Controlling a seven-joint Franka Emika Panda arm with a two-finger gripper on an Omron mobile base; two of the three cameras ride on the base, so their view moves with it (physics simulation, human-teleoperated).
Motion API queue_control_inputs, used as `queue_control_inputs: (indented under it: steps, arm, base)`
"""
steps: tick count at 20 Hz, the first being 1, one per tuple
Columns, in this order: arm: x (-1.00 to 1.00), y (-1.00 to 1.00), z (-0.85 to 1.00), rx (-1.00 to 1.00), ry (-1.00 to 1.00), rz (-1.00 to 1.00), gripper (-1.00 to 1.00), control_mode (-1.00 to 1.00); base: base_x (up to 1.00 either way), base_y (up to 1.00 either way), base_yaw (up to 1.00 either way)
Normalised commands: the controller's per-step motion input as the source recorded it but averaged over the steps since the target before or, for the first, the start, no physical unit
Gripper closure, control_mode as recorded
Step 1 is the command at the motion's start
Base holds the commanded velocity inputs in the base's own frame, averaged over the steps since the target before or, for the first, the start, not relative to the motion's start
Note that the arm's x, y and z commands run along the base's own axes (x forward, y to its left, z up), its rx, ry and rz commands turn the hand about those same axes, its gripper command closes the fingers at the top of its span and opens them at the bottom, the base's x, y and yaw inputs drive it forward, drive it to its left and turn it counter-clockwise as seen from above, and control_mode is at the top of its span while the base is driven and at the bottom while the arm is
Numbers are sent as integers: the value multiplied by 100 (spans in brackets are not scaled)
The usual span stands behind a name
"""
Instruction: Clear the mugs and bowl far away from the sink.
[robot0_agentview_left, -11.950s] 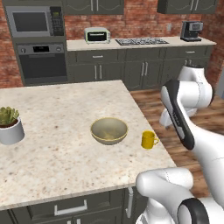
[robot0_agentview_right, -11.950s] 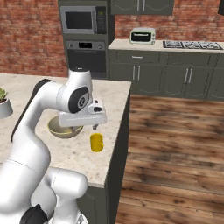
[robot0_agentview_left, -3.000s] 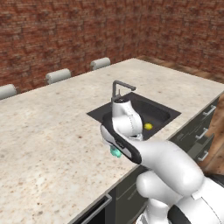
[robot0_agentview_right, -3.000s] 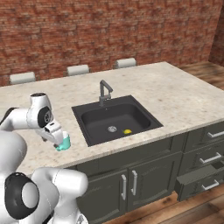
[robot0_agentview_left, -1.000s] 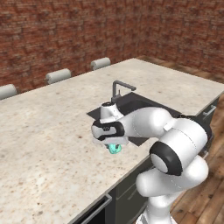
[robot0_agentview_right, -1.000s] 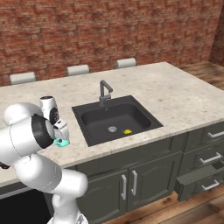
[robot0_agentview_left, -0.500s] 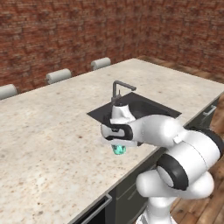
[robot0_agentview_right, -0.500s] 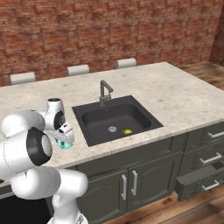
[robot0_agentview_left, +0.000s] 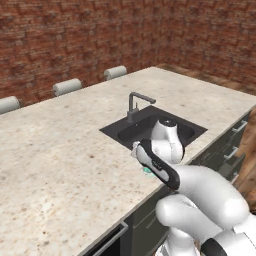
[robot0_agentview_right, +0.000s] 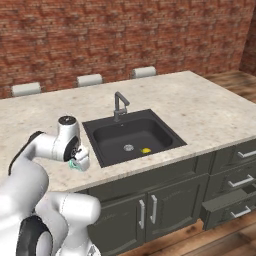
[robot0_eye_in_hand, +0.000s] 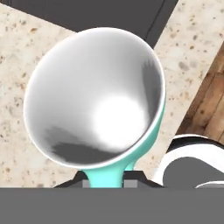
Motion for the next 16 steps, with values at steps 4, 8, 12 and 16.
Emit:
queue_control_inputs:
  steps: [4, 8, 12, 16]
  arm:
    - [-16, -33, 100, 19, -32, -19, 100, -100]
    - [-35, -43, 83, 20, -7, -8, 100, -100]
    - [-40, -25, 94, -10, 22, 1, 100, -100]
    - [-42, -51, 100, -26, 27, 12, 100, -100]
  base:
    - [0, 0, 0]
    - [0, 0, 0]
    - [0, 0, 0]
    - [0, 0, 0]
